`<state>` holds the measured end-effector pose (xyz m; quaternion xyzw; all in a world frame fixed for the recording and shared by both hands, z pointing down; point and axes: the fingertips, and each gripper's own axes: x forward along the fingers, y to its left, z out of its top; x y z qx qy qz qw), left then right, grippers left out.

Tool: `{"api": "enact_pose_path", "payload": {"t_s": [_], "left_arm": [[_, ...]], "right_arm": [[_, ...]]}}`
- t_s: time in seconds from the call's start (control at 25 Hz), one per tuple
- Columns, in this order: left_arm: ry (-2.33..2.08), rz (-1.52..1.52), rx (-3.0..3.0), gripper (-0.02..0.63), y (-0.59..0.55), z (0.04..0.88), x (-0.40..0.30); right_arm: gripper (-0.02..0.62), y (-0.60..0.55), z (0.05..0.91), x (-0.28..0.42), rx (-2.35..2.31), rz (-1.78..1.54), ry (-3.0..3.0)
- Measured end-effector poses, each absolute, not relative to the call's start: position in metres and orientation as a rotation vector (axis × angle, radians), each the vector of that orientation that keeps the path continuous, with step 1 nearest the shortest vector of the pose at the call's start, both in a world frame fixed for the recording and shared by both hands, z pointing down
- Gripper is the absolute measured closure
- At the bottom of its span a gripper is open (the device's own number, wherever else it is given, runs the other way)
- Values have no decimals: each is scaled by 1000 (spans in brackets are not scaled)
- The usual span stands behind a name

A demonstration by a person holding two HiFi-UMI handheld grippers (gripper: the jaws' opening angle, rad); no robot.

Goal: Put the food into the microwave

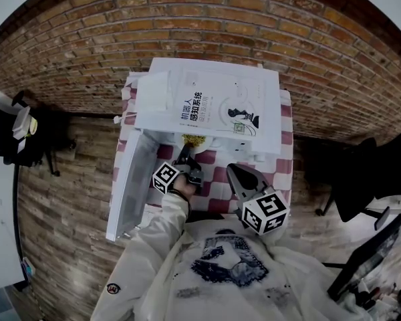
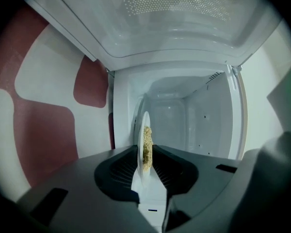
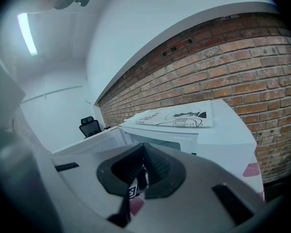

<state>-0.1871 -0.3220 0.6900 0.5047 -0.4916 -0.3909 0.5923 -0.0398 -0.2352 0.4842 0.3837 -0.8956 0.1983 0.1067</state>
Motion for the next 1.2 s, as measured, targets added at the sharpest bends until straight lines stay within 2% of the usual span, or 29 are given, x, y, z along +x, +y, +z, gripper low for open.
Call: {"api": "enact_pose_path", "payload": {"t_s": [0.92, 1.2], "left_arm": [[-1124, -833, 1200, 522, -291, 685, -171], [-1130, -820, 1211, 597, -290, 685, -169]], "right_arm": [[583, -232, 487, -41, 1110, 617, -2660], [583, -230, 487, -36, 1119, 616, -2659]]}}
